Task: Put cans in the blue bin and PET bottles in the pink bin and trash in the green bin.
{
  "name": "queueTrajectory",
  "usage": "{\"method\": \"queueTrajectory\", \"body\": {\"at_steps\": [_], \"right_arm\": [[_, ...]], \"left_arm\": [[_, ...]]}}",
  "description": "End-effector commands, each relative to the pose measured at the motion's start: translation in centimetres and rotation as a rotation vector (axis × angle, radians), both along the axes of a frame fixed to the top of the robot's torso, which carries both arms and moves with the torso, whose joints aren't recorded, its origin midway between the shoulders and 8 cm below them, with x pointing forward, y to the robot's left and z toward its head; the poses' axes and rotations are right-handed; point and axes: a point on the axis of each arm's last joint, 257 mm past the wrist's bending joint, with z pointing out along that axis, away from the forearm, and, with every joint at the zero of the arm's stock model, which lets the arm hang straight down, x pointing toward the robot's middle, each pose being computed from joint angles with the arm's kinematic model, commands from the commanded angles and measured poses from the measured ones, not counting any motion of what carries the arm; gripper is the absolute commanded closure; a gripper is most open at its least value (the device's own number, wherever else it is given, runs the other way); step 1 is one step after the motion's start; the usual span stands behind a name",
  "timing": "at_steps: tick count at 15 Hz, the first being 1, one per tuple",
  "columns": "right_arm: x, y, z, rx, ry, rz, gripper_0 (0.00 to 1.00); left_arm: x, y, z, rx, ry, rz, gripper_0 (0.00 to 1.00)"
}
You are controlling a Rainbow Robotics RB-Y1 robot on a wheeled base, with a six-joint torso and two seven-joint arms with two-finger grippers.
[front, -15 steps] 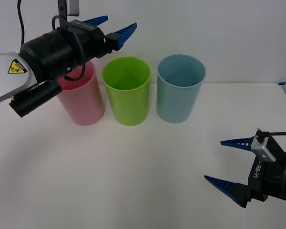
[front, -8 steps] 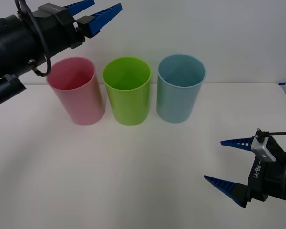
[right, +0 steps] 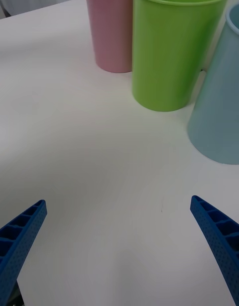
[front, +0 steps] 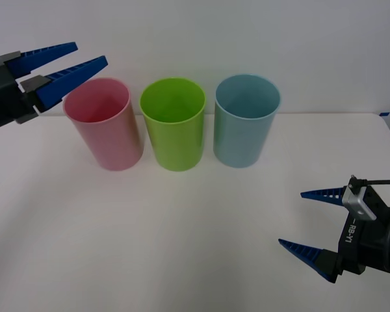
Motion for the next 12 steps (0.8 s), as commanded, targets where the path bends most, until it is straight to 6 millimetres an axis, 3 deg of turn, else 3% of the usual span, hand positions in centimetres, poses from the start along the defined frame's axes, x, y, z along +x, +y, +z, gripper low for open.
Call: {"method": "queueTrajectory", "body": {"at_steps": [1,5,12], "right_arm": [[0.0,0.0,0.0,0.000,0.000,0.000,0.00],[0.0,0.0,0.0,0.000,0.000,0.000,0.00],[0.0,0.0,0.0,0.000,0.000,0.000,0.00]], "left_arm": [[-2.5,2.1,-2.4,0.036,0.056,0.021,0.00],[-5.2,3.6,-5.4,0.077,0.098,0.043,0.00],[-8.9,5.1,-13.4,0.152,0.254,0.100,0.00]]}}
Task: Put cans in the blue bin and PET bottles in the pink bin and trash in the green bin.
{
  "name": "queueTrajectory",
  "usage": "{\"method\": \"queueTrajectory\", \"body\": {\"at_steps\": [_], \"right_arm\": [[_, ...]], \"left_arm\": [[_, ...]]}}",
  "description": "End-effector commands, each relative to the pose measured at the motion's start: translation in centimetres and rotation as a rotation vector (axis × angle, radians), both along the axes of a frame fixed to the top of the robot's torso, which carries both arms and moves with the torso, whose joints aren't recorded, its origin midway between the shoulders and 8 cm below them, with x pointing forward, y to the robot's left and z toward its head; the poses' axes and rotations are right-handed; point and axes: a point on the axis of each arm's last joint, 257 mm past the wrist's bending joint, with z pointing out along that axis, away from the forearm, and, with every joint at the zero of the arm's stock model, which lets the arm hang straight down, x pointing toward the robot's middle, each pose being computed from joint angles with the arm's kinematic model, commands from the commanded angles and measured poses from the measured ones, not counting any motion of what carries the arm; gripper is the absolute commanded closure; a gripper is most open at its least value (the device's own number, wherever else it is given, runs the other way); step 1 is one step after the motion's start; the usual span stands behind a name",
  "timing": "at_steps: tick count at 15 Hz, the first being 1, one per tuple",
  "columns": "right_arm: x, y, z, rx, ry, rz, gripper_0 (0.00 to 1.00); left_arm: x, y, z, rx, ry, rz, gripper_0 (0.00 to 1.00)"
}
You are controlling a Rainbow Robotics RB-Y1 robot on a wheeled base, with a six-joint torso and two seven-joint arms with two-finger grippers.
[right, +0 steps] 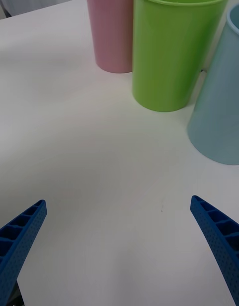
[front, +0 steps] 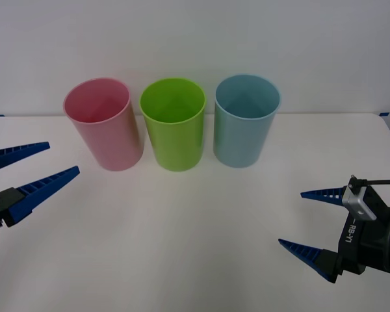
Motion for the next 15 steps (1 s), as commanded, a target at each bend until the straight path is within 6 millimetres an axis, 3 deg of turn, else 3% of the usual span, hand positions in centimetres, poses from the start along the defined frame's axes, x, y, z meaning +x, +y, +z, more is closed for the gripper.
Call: {"method": "queueTrajectory", "body": {"at_steps": [1,9,15], "right_arm": [[0.0,0.0,0.0,0.000,0.000,0.000,0.00],[0.0,0.0,0.0,0.000,0.000,0.000,0.00],[0.0,0.0,0.0,0.000,0.000,0.000,0.00]], "left_arm": [[-1.3,0.1,-3.0,0.011,0.071,0.025,0.00],[-3.5,-0.2,-10.8,0.020,0.226,0.102,0.00],[-5.0,-0.6,-13.8,0.035,0.290,0.118,0.00]]}}
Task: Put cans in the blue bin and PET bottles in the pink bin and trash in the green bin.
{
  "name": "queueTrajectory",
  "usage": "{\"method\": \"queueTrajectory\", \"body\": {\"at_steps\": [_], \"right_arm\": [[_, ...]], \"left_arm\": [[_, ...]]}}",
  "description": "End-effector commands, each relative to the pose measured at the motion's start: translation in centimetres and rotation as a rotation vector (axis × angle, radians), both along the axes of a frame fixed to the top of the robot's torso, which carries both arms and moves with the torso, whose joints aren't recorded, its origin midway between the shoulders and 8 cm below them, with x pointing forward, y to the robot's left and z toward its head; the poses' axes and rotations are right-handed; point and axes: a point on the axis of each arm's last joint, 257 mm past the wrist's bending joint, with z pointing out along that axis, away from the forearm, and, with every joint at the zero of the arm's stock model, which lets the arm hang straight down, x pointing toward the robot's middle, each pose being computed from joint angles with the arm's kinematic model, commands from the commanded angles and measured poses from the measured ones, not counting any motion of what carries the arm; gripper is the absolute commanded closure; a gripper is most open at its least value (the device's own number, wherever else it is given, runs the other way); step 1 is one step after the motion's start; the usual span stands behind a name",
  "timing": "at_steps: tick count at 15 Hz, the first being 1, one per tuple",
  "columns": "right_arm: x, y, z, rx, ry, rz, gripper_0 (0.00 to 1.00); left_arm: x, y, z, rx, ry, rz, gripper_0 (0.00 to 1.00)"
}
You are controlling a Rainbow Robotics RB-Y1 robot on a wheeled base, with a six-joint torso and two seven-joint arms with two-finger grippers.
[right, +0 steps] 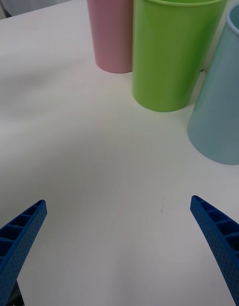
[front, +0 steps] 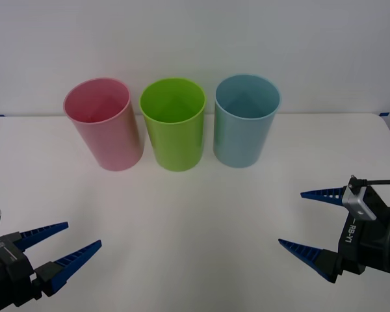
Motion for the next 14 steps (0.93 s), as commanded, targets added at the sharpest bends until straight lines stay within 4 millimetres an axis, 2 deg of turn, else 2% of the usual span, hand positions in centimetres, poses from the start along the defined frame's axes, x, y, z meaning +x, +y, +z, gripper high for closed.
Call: {"method": "queueTrajectory", "body": {"at_steps": [1,14], "right_arm": [[0.00,0.00,0.00,0.000,0.000,0.000,0.00],[0.00,0.00,0.00,0.000,0.000,0.000,0.00]], "left_arm": [[-0.38,-0.13,-0.78,0.007,0.012,0.004,0.00],[-0.56,-0.38,-1.10,-0.008,0.019,0.012,0.00]]}}
